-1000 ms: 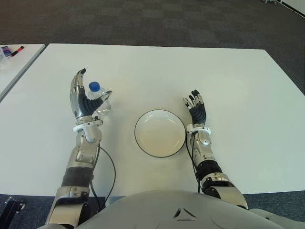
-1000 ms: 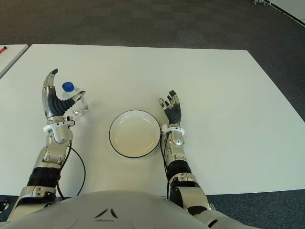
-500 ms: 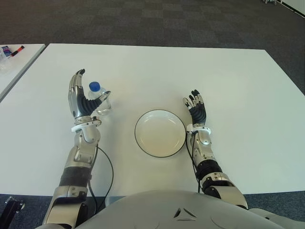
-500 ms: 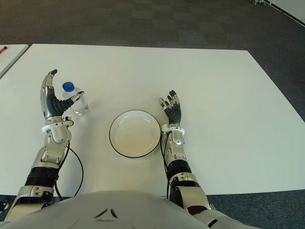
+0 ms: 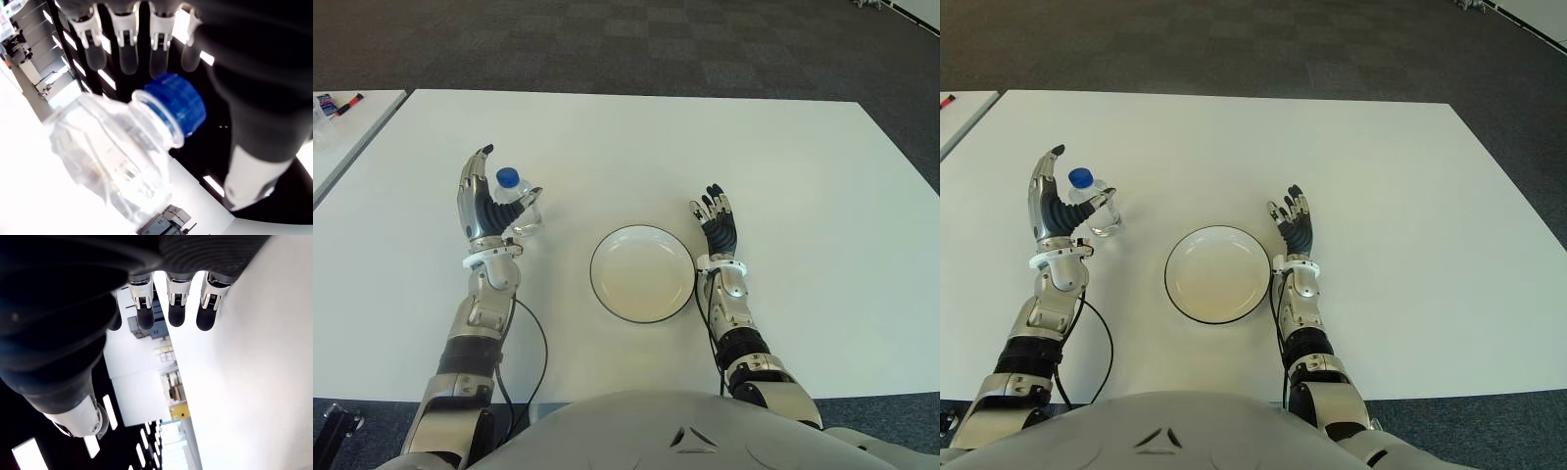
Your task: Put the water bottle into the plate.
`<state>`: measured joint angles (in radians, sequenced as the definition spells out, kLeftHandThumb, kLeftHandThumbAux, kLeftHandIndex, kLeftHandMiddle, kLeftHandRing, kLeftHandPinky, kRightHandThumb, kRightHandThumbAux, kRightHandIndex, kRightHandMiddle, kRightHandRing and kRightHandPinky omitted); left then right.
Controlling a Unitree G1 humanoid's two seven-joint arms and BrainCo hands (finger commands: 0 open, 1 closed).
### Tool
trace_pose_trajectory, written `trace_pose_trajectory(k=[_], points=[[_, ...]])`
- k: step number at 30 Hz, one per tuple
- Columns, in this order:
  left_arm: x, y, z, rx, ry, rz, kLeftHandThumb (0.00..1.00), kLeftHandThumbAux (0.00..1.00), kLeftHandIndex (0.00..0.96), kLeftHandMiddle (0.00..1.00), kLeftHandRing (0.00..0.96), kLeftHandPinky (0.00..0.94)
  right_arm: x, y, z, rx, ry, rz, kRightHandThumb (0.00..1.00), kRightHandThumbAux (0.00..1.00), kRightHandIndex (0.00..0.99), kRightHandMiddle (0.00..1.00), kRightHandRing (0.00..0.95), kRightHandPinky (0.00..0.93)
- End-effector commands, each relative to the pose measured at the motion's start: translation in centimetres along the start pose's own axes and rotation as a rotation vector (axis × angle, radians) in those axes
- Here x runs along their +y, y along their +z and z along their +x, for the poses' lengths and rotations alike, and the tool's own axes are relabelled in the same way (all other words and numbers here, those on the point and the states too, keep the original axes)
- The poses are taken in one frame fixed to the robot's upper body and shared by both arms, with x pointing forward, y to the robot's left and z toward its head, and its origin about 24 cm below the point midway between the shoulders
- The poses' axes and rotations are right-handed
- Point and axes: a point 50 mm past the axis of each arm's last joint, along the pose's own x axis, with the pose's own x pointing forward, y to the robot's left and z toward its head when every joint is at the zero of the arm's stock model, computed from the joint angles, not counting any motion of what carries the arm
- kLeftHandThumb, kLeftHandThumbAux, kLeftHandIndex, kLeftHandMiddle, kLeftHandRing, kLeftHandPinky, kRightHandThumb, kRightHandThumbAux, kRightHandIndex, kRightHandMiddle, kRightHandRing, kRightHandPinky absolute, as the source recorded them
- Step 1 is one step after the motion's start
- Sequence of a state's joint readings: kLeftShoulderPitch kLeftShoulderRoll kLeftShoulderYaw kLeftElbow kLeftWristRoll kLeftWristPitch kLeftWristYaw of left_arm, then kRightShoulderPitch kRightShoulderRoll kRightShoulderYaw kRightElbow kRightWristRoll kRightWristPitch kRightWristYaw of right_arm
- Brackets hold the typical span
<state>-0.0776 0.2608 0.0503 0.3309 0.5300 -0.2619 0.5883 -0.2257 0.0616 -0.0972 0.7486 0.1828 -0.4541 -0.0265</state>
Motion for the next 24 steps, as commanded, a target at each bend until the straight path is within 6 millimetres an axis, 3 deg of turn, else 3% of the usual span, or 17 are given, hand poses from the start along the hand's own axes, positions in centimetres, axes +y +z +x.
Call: trace_pose_trajectory(k=[1, 24], points=[[-0.6, -0.4, 0.2, 0.009, -0.032, 0.010, 0.000, 0.829, 0.149, 0.157, 0.131, 0.149, 0.2, -2.9, -1.7, 0.146, -0.030, 0.028, 0.000, 0.772, 0.083, 0.069, 0.047, 0.091], [-2.0, -1.6, 0.4, 0.077, -0.082, -0.030, 0.000, 0.806, 0.169, 0.168, 0.154, 0.140, 0.0, -2.9, -1.8, 0.144, -0.040, 0.039, 0.000, 0.779, 0.090, 0.073, 0.052, 0.098]])
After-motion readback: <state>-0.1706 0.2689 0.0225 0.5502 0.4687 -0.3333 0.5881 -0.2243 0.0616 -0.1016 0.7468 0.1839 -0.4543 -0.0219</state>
